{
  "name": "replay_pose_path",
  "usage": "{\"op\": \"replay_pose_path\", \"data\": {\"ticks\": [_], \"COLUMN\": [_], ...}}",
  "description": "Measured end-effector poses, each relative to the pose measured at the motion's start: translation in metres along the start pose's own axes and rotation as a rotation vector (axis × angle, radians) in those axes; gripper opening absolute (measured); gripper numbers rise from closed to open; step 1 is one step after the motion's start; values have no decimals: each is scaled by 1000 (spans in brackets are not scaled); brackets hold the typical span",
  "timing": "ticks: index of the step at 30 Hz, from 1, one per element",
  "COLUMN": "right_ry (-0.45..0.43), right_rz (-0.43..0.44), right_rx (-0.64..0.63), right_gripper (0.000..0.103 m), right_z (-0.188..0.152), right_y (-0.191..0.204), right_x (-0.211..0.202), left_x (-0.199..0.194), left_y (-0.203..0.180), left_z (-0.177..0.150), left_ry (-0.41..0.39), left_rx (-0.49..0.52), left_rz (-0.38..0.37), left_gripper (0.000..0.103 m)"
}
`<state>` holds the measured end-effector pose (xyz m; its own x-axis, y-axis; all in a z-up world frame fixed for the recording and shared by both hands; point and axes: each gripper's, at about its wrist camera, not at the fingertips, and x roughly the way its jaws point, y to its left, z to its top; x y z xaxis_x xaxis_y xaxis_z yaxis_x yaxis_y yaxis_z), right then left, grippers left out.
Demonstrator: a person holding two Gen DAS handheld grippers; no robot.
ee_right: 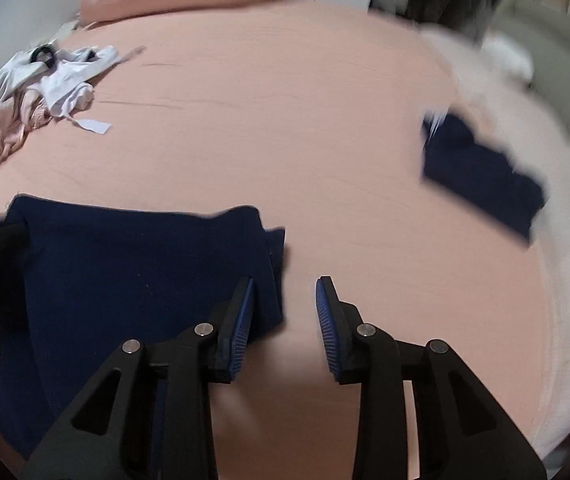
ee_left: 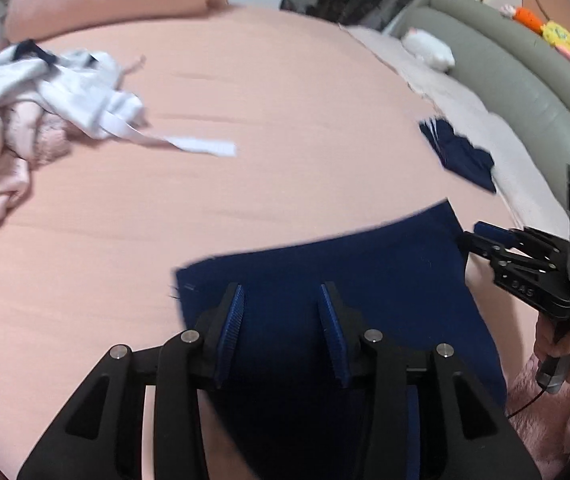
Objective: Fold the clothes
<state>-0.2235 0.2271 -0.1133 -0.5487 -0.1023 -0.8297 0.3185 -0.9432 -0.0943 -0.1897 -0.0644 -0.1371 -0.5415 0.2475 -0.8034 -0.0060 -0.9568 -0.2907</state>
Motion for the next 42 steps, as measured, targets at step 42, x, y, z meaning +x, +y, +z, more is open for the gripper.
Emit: {"op": "replay_pose_path", "data": {"ticks": [42], "right_ry": [136], "right_rz": [246], "right_rx": [233], "right_gripper": [21], "right_z": [-5], "right_y": [-15], "right_x": [62], "left_x": [37], "left_y": [42], "left_z": [-6], "left_ry": [71], "left_rx": [-263], "left_rz": [-110], "left_gripper": [21]}}
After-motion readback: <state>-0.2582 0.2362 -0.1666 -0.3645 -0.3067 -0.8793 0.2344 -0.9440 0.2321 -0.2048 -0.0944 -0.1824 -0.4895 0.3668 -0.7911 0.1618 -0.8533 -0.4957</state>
